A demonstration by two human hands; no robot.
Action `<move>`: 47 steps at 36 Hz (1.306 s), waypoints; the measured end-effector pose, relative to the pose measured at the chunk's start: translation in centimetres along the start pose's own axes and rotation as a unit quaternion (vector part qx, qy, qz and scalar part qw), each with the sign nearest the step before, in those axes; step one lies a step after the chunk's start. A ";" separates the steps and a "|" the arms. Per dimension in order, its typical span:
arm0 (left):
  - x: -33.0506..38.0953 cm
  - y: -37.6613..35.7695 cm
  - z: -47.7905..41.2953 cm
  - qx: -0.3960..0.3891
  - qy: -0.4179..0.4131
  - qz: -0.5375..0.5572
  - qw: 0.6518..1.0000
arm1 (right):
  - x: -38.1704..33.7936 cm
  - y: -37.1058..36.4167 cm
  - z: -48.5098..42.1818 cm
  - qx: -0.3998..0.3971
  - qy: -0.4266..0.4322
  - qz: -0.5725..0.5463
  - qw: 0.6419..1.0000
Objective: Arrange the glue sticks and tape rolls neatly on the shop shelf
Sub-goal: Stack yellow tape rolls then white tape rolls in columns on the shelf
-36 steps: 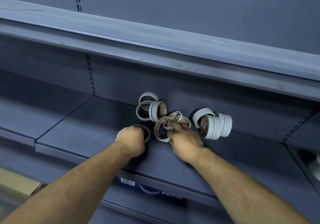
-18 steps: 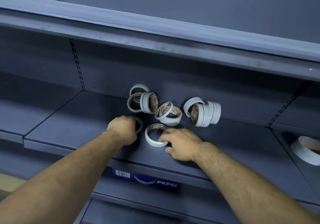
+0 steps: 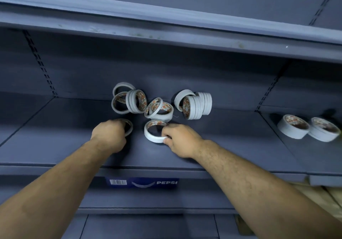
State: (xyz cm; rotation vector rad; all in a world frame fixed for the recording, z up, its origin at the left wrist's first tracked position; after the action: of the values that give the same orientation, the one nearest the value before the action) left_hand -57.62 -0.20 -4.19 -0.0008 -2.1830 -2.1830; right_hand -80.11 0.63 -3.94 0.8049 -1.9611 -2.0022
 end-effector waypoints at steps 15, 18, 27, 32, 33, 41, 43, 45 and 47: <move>5.2 2.0 1.6 0.139 -0.007 0.085 0.987 | 5.7 2.8 7.1 0.064 -0.073 0.003 0.995; 8.2 2.7 2.4 0.171 -0.025 0.089 0.981 | 7.4 3.5 9.4 0.070 -0.079 0.003 0.994; 22.2 3.4 5.9 0.255 -0.113 0.131 0.951 | 15.3 6.9 20.4 0.104 -0.107 0.004 0.989; 31.3 3.7 7.3 0.235 -0.136 0.133 0.953 | 20.9 9.4 27.0 0.127 -0.132 0.009 0.983; 33.0 3.8 7.5 0.231 -0.140 0.140 0.953 | 22.0 9.9 28.1 0.130 -0.140 0.008 0.982; 44.2 3.8 7.2 0.177 -0.187 0.168 0.951 | 29.0 12.4 34.7 0.159 -0.216 0.015 0.963; 46.5 3.7 6.5 0.160 -0.205 0.165 0.951 | 30.6 12.8 35.5 0.166 -0.235 0.020 0.958; 48.7 3.5 5.8 0.151 -0.227 0.156 0.949 | 31.9 13.1 36.1 0.171 -0.255 0.023 0.951; 50.7 3.2 5.2 0.143 -0.245 0.149 0.947 | 32.9 13.4 36.6 0.175 -0.275 0.027 0.945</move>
State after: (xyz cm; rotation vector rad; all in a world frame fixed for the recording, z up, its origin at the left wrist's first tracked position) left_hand -108.30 3.07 0.99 -0.8876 -2.5094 -1.8240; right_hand -129.30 13.51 0.14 0.2470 -2.6644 -2.0245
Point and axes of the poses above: each hand's wrist, its own z-axis away from the middle knuckle, its own y-axis out of the back of the hand, x = y × z, the point moved 3 cm from there along -z, towards the middle knuckle, and after that the axes turned 1 degree about y, right-handed, at the moved point
